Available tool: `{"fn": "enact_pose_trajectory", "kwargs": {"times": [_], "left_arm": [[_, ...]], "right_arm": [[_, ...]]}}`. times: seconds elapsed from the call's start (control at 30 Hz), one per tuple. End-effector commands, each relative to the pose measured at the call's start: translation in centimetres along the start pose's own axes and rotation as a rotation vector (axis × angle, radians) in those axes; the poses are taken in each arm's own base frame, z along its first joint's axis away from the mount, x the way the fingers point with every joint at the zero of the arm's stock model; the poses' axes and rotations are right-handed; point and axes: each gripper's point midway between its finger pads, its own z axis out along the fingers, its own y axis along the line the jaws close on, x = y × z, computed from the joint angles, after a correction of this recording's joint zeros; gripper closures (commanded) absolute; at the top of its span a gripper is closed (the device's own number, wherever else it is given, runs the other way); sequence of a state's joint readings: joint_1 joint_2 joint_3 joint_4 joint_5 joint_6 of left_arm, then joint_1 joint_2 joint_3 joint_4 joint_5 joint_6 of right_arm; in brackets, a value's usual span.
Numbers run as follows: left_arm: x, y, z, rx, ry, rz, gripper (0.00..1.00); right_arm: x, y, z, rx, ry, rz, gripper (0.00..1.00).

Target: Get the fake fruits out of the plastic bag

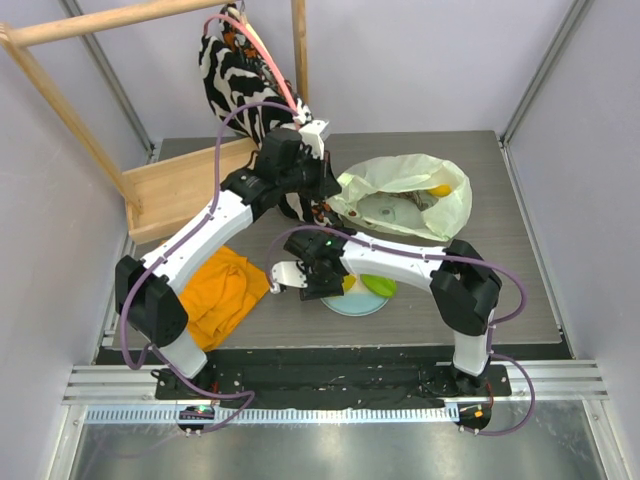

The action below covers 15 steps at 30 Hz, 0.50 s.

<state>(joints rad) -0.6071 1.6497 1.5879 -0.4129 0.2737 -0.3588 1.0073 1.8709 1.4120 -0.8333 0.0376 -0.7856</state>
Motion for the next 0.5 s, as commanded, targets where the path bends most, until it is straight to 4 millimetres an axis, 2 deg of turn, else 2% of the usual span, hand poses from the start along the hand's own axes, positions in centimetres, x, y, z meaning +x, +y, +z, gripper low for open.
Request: {"fn": "enact_pose_trajectory", "kwargs": {"times": [0.0, 0.07, 0.23, 0.33, 0.37, 0.4, 0.47], "left_arm": [[-1.6, -1.3, -1.1, 0.055, -0.059, 0.02, 1.0], [-1.6, -1.5, -1.1, 0.067, -0.057, 0.013, 1.0], [-1.6, -2.0, -0.9, 0.094, -0.053, -0.001, 1.0], [-1.6, -2.1, -0.7, 0.102, -0.049, -0.001, 1.0], [-1.5, -2.1, -0.7, 0.104, -0.048, -0.001, 1.0], [-1.4, -2.1, -0.7, 0.106, -0.044, 0.0, 1.0], [-1.1, -2.0, -0.6, 0.105, -0.037, -0.001, 1.0]], "right_arm": [[-1.7, -1.0, -1.6, 0.048, -0.031, 0.021, 0.38], [-1.8, -0.9, -2.1, 0.037, -0.04, 0.027, 0.33], [-2.1, -0.9, -3.8, 0.027, -0.052, 0.045, 0.29], [0.0, 0.3, -5.8, -0.036, 0.036, 0.056, 0.29], [0.4, 0.5, -6.5, -0.051, 0.036, 0.056, 0.3], [0.5, 1.1, -8.2, -0.087, -0.027, 0.065, 0.31], [2.1, 2.5, -9.9, -0.144, -0.057, 0.022, 0.33]]}}
